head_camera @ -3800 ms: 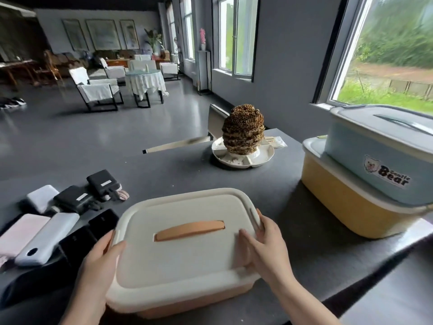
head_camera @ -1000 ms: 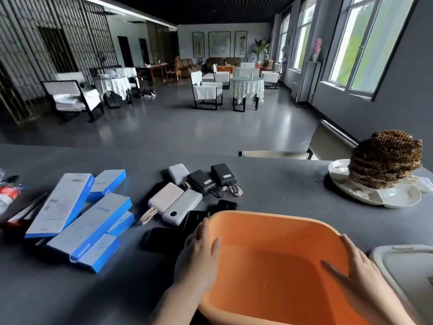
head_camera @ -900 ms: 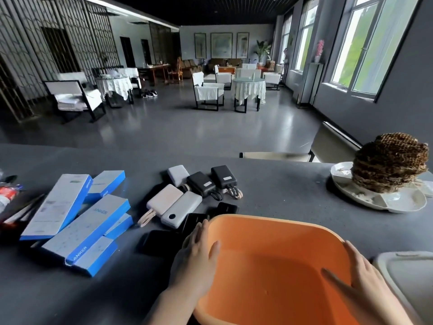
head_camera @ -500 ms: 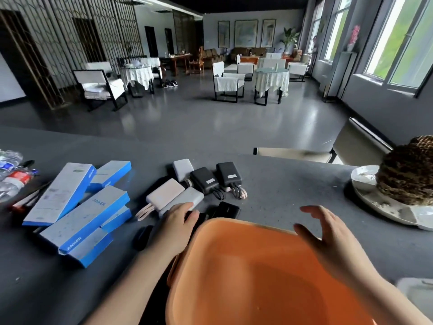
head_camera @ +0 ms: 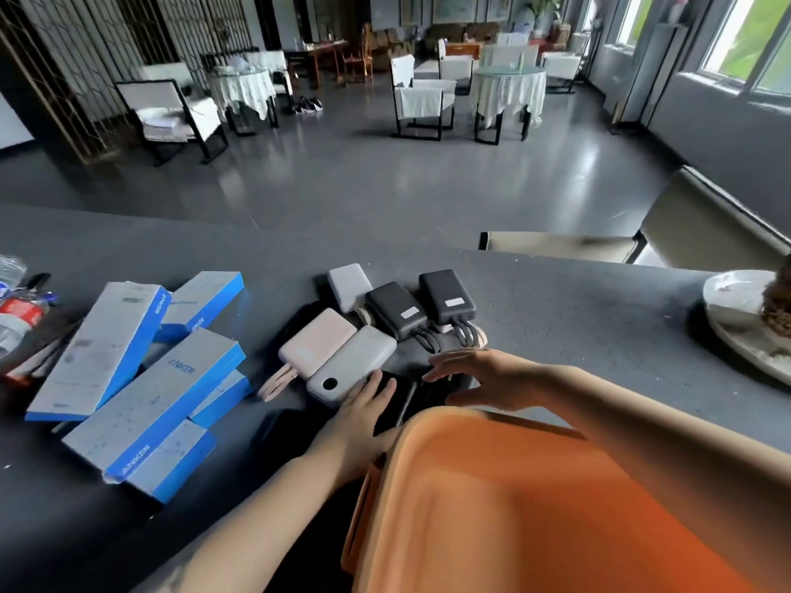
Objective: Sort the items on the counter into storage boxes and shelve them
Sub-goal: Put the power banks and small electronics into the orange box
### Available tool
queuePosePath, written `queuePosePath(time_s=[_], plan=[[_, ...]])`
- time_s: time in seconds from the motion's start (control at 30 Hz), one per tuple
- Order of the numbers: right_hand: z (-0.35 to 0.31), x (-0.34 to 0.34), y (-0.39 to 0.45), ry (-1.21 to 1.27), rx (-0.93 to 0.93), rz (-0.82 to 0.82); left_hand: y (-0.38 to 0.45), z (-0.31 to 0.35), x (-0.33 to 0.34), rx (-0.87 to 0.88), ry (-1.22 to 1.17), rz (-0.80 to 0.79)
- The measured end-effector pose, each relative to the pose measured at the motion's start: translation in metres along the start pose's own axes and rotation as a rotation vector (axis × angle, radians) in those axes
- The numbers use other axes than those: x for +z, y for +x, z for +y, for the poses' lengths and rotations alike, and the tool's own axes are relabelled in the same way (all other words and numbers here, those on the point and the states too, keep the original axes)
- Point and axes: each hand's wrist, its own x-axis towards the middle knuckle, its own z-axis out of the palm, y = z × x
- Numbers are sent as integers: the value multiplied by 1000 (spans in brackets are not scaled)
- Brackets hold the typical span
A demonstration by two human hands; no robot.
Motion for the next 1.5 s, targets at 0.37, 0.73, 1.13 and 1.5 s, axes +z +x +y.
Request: queuePosePath(time_s=[0.37, 0.73, 1.13, 1.5], plan=[[23, 11, 7, -395, -16, -56, 38, -11, -4, 170, 129, -5], [47, 9, -27, -486, 171, 68, 73, 2, -14, 359, 178, -59], [49, 24, -9, -377, 73, -1, 73, 6, 6, 170, 315, 102], [55, -28, -51, -316, 243, 108, 78, 6, -3, 197, 364, -37]])
